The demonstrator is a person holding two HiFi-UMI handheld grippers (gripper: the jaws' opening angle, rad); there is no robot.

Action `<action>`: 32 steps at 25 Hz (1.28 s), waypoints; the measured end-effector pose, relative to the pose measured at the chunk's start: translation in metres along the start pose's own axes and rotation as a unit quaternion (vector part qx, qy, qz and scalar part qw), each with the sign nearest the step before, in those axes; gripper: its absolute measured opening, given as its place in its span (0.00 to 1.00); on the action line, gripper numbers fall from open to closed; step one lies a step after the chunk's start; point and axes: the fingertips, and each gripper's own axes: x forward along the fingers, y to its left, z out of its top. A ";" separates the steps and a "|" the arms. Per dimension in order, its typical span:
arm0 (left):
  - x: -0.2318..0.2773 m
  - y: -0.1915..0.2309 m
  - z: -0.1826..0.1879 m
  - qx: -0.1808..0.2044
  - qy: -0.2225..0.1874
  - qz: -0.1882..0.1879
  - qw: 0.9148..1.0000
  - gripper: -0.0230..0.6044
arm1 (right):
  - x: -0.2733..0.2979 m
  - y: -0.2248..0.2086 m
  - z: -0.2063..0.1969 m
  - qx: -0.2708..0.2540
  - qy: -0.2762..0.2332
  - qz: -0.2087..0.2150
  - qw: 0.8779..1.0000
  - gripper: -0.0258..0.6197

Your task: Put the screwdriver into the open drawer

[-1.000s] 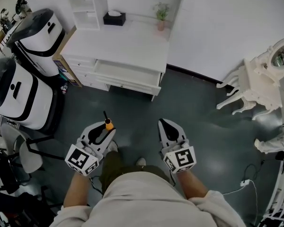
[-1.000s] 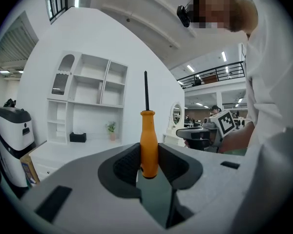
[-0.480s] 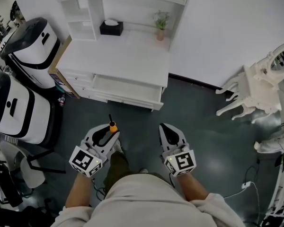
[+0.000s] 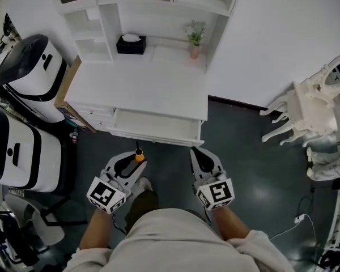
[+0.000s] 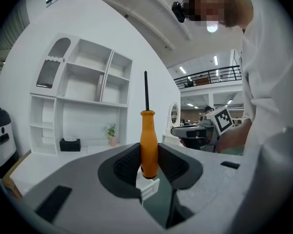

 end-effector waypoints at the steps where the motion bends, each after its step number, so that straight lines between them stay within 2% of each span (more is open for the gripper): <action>1: 0.002 0.009 0.000 -0.001 0.002 -0.003 1.000 0.22 | 0.009 0.000 0.001 0.000 0.001 -0.003 1.000 0.04; 9: 0.017 0.070 0.004 -0.010 0.004 -0.029 1.000 0.22 | 0.065 -0.002 0.012 0.006 0.004 -0.030 1.000 0.04; 13: 0.028 0.087 0.006 -0.009 0.005 -0.030 1.000 0.22 | 0.080 -0.009 0.015 0.006 0.002 -0.033 0.999 0.04; 26: 0.074 0.123 0.003 -0.004 0.017 0.027 0.999 0.22 | 0.113 -0.058 0.016 -0.007 0.011 0.021 1.000 0.04; 32: 0.097 0.147 -0.003 0.021 0.042 0.041 0.998 0.22 | 0.118 -0.079 0.011 -0.004 0.019 0.027 0.999 0.04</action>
